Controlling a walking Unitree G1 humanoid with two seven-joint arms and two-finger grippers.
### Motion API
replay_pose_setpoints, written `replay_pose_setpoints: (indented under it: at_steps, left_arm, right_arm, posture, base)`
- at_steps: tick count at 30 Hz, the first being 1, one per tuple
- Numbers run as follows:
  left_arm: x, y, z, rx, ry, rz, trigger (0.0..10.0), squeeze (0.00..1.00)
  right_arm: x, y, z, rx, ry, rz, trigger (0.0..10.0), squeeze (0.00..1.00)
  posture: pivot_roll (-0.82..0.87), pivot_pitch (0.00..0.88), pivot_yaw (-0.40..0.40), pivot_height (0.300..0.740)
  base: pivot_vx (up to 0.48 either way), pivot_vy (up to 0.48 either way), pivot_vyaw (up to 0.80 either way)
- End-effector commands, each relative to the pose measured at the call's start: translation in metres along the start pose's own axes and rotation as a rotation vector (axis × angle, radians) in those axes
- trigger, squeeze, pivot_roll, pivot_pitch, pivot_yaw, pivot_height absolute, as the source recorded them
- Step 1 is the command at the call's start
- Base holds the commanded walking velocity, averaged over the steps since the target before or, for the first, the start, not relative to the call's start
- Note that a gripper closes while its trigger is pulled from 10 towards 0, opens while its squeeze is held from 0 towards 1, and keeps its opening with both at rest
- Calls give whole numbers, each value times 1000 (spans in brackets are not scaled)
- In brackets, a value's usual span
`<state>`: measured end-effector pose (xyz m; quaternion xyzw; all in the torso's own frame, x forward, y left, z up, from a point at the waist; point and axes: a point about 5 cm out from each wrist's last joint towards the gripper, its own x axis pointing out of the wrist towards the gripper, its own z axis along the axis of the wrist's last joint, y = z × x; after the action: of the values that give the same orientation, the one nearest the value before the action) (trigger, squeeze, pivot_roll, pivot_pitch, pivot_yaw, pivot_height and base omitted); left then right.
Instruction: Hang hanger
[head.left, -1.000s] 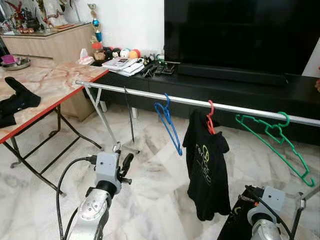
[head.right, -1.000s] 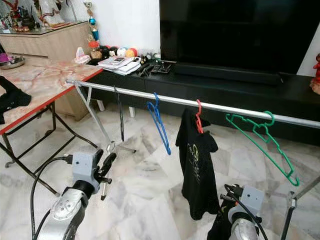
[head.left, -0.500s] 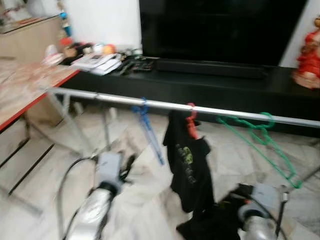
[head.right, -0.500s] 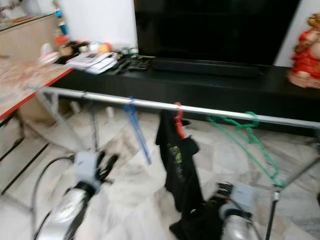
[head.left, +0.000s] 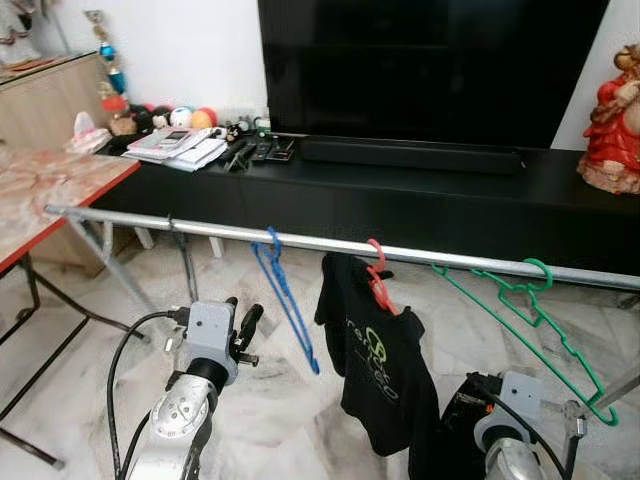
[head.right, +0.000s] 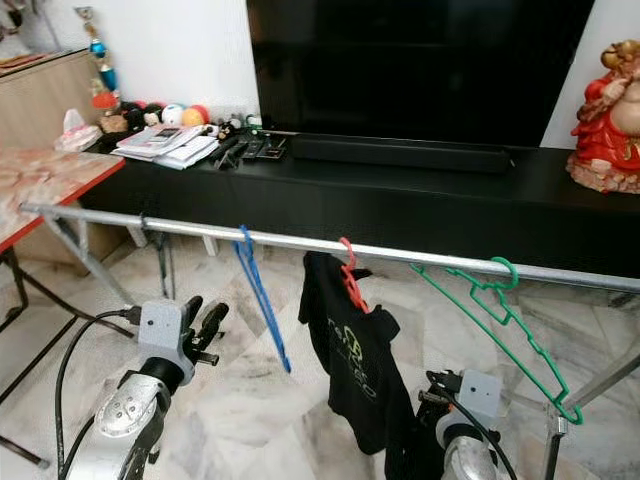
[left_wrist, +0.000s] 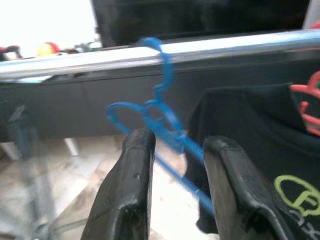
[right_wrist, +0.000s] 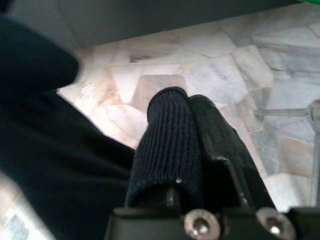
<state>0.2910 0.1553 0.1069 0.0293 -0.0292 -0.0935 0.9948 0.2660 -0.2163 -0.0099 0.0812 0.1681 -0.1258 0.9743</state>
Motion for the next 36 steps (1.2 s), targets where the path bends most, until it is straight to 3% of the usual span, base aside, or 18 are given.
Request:
replay_pose_setpoints:
  at_steps: [1, 16, 21, 23, 29, 32, 36]
  left_arm:
    - [2, -6, 1, 0, 2, -20, 10000, 0]
    - [-3, -4, -2, 5, 13, -12, 10000, 0]
    - [-15, -1, -12, 13, 47, 0, 10000, 0]
    - [-26, 3, -21, -15, 87, 42, 10000, 0]
    - [-39, 10, -32, -69, 162, 77, 10000, 0]
    - [-34, 5, -39, -103, 255, 19, 10000, 0]
    - [-24, 6, -30, -144, 225, 6, 10000, 8]
  right_arm:
    - [2, -4, 6, -2, -26, -7, 10000, 0]
    - [2, 2, 3, -9, -11, 19, 10000, 0]
    - [1, 3, 1, -18, -5, 26, 10000, 0]
    - [0, 4, 0, -21, -1, 28, 10000, 0]
    - [-1, 7, -3, -50, 11, 48, 10000, 0]
    - [-1, 9, -3, -69, 7, 62, 10000, 0]
    - [-1, 12, -2, -89, 3, 75, 10000, 0]
  posture:
    - [11, 0, 34, 740]
    - [19, 0, 33, 740]
    - [17, 0, 38, 740]
    - [19, 0, 39, 740]
    - [31, 0, 35, 740]
    - [34, 0, 30, 740]
    - [26, 0, 33, 740]
  base:
    - [315, 0, 0]
    - [318, 0, 0]
    - [0, 0, 0]
    - [0, 0, 0]
    - [0, 0, 0]
    - [0, 0, 0]
    - [0, 0, 0]
